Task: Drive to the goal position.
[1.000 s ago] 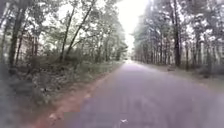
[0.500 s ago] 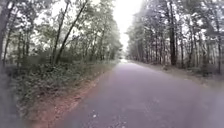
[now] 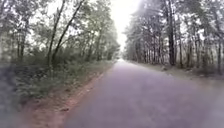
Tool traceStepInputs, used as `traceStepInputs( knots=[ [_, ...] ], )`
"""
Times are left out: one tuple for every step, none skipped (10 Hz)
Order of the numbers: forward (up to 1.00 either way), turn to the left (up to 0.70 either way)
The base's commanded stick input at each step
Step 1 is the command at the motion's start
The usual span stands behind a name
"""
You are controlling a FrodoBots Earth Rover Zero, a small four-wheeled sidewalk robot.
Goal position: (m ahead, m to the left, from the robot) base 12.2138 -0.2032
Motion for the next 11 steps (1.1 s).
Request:
traceStepInputs(
  knots=[
    [0.7,-0.14],
    [0.7,-0.14],
    [0.7,-0.14],
    [0.7,-0.14],
    [0.7,-0.14],
    [0.7,-0.14],
    [0.7,-0.14],
    [0.7,-0.14],
    [0.7,-0.14],
    [0.7,-0.11],
    [0.7,0.0]
  ],
)
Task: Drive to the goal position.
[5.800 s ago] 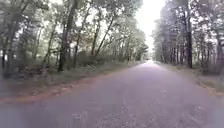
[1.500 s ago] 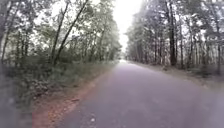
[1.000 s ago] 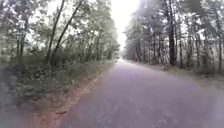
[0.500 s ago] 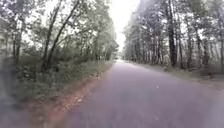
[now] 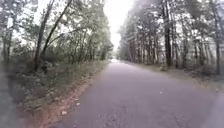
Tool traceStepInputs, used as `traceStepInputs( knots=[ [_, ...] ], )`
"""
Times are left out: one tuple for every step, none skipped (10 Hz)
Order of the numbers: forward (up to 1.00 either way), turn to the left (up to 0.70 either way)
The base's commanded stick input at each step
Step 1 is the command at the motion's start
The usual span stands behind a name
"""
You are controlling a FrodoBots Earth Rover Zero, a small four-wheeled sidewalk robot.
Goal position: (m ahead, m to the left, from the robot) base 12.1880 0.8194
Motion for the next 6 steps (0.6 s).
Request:
traceStepInputs(
  knots=[
    [0.7,0.0],
    [0.7,0.0],
    [0.7,0.0],
    [0.7,0.0],
    [0.7,0.0],
    [0.7,0.0]
  ],
)
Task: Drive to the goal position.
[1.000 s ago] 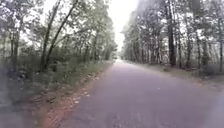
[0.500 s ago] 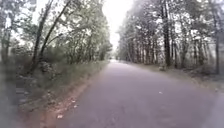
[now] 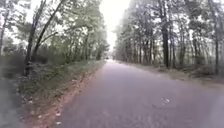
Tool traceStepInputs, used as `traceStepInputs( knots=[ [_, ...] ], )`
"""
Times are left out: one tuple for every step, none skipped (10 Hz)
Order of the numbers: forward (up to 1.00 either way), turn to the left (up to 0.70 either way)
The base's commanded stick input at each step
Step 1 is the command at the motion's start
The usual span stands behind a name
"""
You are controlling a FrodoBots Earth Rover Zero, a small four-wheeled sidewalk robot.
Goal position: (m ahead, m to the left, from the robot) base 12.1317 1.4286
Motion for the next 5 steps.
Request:
traceStepInputs(
  knots=[
    [0.7,0.0],
    [0.7,-0.04],
    [0.7,-0.14],
    [0.7,-0.14],
    [0.7,-0.14]
  ],
)
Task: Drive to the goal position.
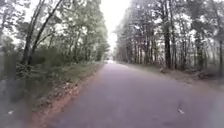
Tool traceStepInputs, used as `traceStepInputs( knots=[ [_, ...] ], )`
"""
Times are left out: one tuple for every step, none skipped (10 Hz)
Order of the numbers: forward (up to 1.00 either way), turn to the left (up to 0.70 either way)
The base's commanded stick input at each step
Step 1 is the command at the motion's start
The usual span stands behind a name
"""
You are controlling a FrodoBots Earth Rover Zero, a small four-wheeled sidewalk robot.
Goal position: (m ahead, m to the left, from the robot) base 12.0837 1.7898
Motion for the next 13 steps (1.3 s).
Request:
traceStepInputs(
  knots=[
    [0.7,-0.14],
    [0.7,-0.08],
    [0.7,0.0],
    [0.7,0.0],
    [0.7,0.0],
    [0.7,0.0],
    [0.7,0.0],
    [0.7,0.0],
    [0.7,0.0],
    [0.7,0.0],
    [0.7,0.0],
    [0.7,0.0],
    [0.7,0.0]
  ],
)
